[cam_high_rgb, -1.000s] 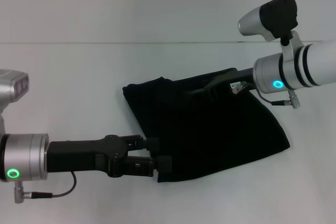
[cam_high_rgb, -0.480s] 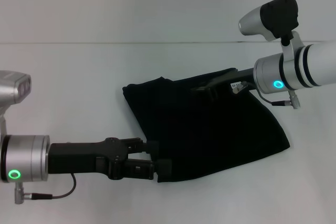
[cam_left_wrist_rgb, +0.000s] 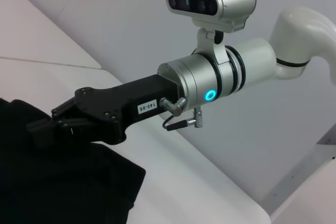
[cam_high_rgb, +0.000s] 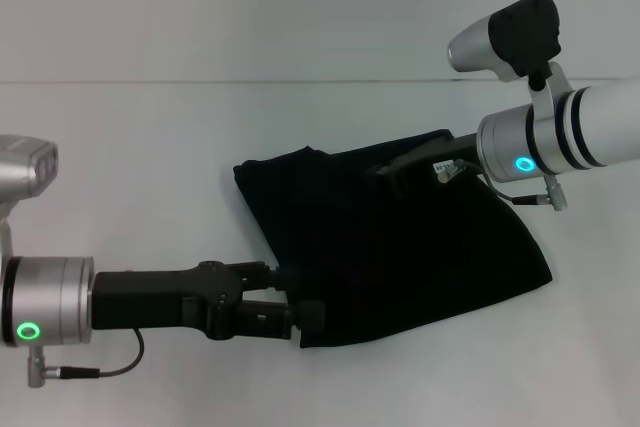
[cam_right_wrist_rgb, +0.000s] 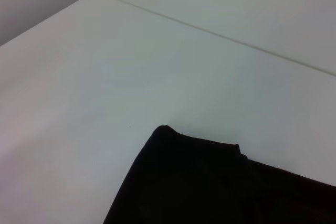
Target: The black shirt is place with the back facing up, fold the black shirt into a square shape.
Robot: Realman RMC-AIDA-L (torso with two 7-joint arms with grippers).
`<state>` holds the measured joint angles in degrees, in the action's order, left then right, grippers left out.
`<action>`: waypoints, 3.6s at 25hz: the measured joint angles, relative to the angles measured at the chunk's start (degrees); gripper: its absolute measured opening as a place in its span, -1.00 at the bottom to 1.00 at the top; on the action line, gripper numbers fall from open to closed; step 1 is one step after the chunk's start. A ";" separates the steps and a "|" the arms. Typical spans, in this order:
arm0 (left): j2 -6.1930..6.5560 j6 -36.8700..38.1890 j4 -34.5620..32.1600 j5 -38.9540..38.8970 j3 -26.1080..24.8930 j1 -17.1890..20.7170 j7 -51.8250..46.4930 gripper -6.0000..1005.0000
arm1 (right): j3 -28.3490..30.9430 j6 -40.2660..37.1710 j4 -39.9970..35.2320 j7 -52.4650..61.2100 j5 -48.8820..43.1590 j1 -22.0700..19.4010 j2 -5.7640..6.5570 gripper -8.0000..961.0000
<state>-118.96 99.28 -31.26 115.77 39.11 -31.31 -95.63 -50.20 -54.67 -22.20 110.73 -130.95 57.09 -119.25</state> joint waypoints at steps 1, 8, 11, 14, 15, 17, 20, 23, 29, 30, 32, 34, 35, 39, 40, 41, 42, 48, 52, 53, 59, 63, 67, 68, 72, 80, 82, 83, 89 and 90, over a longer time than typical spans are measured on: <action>0.00 -0.05 -0.07 0.00 0.00 0.00 0.00 0.83 | 0.04 0.00 -0.39 -0.09 0.10 -0.10 -0.03 -0.99; -0.04 -0.11 -0.21 0.00 0.07 -0.13 0.00 0.82 | 0.56 0.54 -3.10 -0.12 1.66 -1.48 0.15 -0.98; -0.04 -0.16 -0.21 -0.01 0.02 -0.15 0.00 0.81 | 0.77 0.70 -4.78 0.00 3.78 -3.07 0.61 -0.98; -0.04 -0.16 -0.21 -0.03 0.00 -0.15 0.00 0.81 | 1.27 0.85 -6.68 0.20 5.91 -5.18 1.00 -0.98; -0.04 -0.16 -0.20 -0.06 0.00 -0.16 0.00 0.81 | 1.38 0.91 -7.25 0.25 6.69 -5.98 1.09 -0.98; -0.04 -0.16 -0.21 -0.09 0.00 -0.16 0.00 0.81 | 1.67 1.14 -8.03 0.37 8.17 -7.57 1.38 -0.98; -0.04 -0.16 -0.20 -0.09 0.00 -0.33 0.00 0.80 | 2.56 1.60 -8.22 0.41 9.15 -9.07 1.74 -0.99; -0.04 -0.38 -0.19 -0.09 0.00 -0.51 0.00 0.80 | 4.01 2.53 -8.22 0.42 9.42 -10.54 1.81 -0.98; -0.04 -1.06 0.08 -0.06 0.00 -0.65 0.00 0.79 | 5.56 3.96 -8.22 0.45 9.43 -12.49 1.96 -0.95; -0.04 -1.24 0.13 -0.05 0.00 -0.66 0.00 0.79 | 5.59 4.01 -8.21 0.45 9.41 -12.64 1.97 -0.95; -0.07 -1.46 0.21 -0.04 0.00 -0.66 0.00 0.79 | 5.61 4.07 -8.07 0.43 9.24 -12.73 2.00 -0.94; -0.20 -1.84 0.24 -0.05 0.00 -0.66 0.00 0.78 | 5.63 4.37 -7.88 0.40 9.16 -12.74 2.00 -0.93; -0.26 -2.17 0.26 -0.09 0.01 -0.62 -0.02 0.78 | 5.63 4.61 -7.77 0.40 9.15 -12.74 2.00 -0.92; -0.38 -4.24 0.31 -0.46 -0.10 -0.71 -0.71 0.78 | 5.64 5.72 -7.52 0.27 9.08 -12.87 2.01 -0.91; -0.44 -5.21 0.32 -0.55 -0.32 -0.97 -1.42 0.78 | 5.60 5.79 -7.63 0.09 9.07 -12.99 2.00 -0.90; -0.48 -6.48 0.34 -0.57 -0.73 -1.28 -2.39 0.77 | 5.57 5.83 -7.87 -0.12 9.08 -13.16 2.01 -0.90; -0.54 -7.39 0.38 -0.58 -1.08 -1.53 -3.08 0.77 | 5.59 5.84 -8.36 -0.33 9.15 -13.44 2.01 -0.89; -1.23 -19.59 0.84 -0.74 -5.84 -4.63 -12.63 0.77 | 7.88 0.86 -15.78 -0.77 9.53 -16.67 2.08 -0.87; -1.29 -30.84 3.64 -0.31 -5.24 -7.22 -19.76 0.76 | 9.51 -6.76 -19.42 -0.43 9.58 -18.60 2.98 -0.27; -1.29 -32.87 4.43 -0.20 -5.09 -7.77 -20.52 0.76 | 10.01 -7.99 -19.88 -0.42 9.60 -18.96 3.16 -0.19; -1.27 -43.19 7.18 -0.05 -0.42 -10.70 -25.42 0.75 | 12.35 -9.94 -20.76 -0.69 9.62 -20.75 3.64 0.33; -1.32 -46.42 7.72 -0.02 3.85 -12.07 -28.06 0.75 | 12.48 -9.98 -20.79 -0.91 9.49 -21.23 3.68 0.63; -1.77 -49.14 7.88 -0.01 6.01 -12.66 -29.20 0.74 | 12.49 -9.98 -20.80 -1.00 9.36 -21.45 3.72 0.82; -1.87 -49.71 7.89 -0.01 6.22 -12.76 -29.21 0.74 | 12.49 -9.97 -20.82 -1.01 9.34 -21.50 3.74 0.82; -1.95 -50.77 8.56 -0.01 6.70 -13.32 -29.22 0.73 | 12.46 -9.67 -20.85 -1.39 9.24 -21.64 3.85 0.82; -1.88 -51.34 8.19 -0.04 6.34 -12.83 -29.26 0.72 | 12.50 -9.52 -20.87 -1.65 9.21 -21.76 3.90 0.81; -1.72 -51.53 8.14 -0.05 6.16 -12.55 -29.26 0.72 | 12.50 -9.47 -20.87 -1.66 9.22 -21.76 3.93 0.81; -1.68 -51.70 8.12 -0.05 6.13 -12.47 -29.27 0.72 | 12.50 -9.46 -20.87 -1.66 9.22 -21.76 3.93 0.81; -1.63 -52.33 8.24 -0.04 6.38 -12.19 -29.27 0.71 | 12.37 -9.02 -20.62 -1.66 9.22 -21.72 3.99 0.81; -1.66 -52.28 8.33 -0.04 6.53 -12.28 -29.27 0.71 | 12.36 -9.01 -20.61 -1.66 9.22 -21.71 4.02 0.81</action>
<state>-120.63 46.99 -22.94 115.73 45.64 -43.59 -124.89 -37.84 -63.68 -42.81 109.07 -121.73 35.38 -115.23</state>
